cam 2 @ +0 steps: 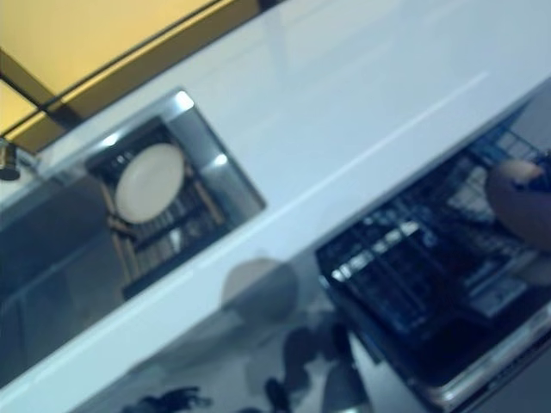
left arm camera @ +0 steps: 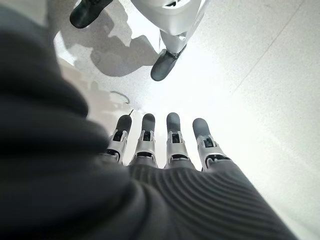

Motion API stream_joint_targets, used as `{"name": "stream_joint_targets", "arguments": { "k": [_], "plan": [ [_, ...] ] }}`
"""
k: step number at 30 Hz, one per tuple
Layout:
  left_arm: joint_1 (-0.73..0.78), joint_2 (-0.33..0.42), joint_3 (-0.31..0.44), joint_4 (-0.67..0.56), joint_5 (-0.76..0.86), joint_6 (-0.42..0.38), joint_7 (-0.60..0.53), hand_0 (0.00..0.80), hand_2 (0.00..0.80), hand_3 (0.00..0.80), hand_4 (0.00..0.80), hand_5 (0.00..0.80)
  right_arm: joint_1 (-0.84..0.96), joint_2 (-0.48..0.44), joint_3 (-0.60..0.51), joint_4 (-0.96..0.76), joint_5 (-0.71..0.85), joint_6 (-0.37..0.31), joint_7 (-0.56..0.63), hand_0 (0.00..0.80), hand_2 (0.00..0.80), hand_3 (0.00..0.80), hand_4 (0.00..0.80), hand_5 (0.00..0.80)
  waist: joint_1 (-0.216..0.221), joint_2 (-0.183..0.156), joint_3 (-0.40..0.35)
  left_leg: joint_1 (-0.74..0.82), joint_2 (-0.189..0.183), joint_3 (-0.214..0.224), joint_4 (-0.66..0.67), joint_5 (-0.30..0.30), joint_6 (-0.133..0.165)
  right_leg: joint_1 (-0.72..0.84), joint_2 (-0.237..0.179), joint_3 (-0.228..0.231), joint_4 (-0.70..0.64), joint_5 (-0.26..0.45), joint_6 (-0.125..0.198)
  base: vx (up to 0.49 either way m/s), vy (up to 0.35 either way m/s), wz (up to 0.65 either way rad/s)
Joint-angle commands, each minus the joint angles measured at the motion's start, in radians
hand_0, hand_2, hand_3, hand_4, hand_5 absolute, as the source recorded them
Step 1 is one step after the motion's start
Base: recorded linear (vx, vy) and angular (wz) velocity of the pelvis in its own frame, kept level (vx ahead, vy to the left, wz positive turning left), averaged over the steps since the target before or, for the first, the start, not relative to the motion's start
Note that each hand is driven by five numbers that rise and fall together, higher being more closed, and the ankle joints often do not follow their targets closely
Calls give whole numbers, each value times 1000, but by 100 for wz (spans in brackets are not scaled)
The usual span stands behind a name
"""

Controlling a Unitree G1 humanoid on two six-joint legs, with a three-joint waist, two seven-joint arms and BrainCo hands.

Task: Take plates into dishwasher

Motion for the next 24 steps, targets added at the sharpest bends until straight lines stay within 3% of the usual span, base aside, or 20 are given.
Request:
{"name": "stream_joint_targets", "arguments": {
  "k": [1,15,24],
  "plan": [
    [-16,49,-28,44,22,3,-6,0,0,0,0,0,-118,56,67,-30,-53,-22,-56,800,800,800,800,800,19,-94,-48,69,0,-44,0,-26,-9,0,-84,15,4,0,108,0,0,0],
    [-33,39,-37,36,9,8,-11,0,0,0,0,0,-124,112,82,-22,-97,9,-78,800,800,800,800,800,31,-68,-23,59,-8,-64,0,-19,-9,2,-100,2,4,-1,109,-4,6,2],
    [-46,32,-58,34,-6,9,-19,0,0,0,0,0,-120,161,111,81,-121,3,-133,800,800,800,800,800,42,-55,-17,64,-11,-68,0,-18,-9,6,-106,1,6,-2,109,0,0,0]
  ]
}}
